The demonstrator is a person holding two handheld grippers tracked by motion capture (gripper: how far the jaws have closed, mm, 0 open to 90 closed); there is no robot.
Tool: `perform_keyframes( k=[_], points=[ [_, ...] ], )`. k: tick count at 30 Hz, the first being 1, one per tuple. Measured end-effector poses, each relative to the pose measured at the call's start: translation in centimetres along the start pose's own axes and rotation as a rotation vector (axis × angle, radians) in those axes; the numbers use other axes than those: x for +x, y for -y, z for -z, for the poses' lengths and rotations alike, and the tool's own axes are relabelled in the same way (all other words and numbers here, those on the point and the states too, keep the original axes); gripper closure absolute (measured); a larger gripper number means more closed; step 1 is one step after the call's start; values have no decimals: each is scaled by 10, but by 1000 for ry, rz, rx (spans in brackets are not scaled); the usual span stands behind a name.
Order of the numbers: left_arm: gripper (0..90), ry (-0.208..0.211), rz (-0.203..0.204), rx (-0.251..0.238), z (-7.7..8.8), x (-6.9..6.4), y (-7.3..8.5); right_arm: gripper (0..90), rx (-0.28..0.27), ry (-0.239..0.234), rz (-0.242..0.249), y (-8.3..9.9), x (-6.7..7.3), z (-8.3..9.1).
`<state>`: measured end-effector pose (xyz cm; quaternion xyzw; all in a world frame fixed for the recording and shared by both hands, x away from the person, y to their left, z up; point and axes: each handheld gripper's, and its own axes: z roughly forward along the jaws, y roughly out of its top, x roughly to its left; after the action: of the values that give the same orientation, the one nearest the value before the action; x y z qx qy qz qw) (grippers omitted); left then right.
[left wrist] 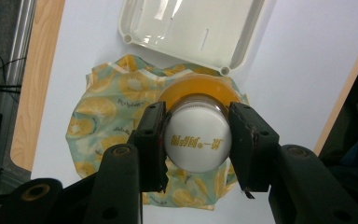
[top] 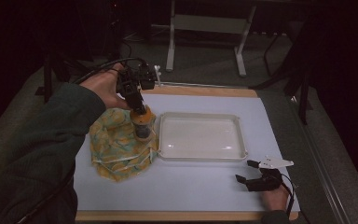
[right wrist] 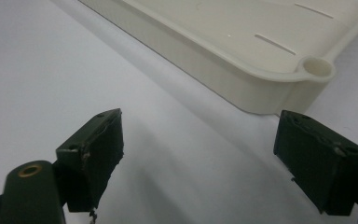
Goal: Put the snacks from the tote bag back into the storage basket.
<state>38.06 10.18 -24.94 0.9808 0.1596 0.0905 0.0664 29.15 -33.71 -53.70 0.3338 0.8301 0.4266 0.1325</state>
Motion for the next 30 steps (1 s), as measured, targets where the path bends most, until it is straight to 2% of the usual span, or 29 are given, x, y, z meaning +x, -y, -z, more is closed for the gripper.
perform_keyframes(
  k=[30],
  points=[
    [593,10,-33,-10,-5,-4,-19,153,-5,-3,-10,0,-1,1]
  ],
)
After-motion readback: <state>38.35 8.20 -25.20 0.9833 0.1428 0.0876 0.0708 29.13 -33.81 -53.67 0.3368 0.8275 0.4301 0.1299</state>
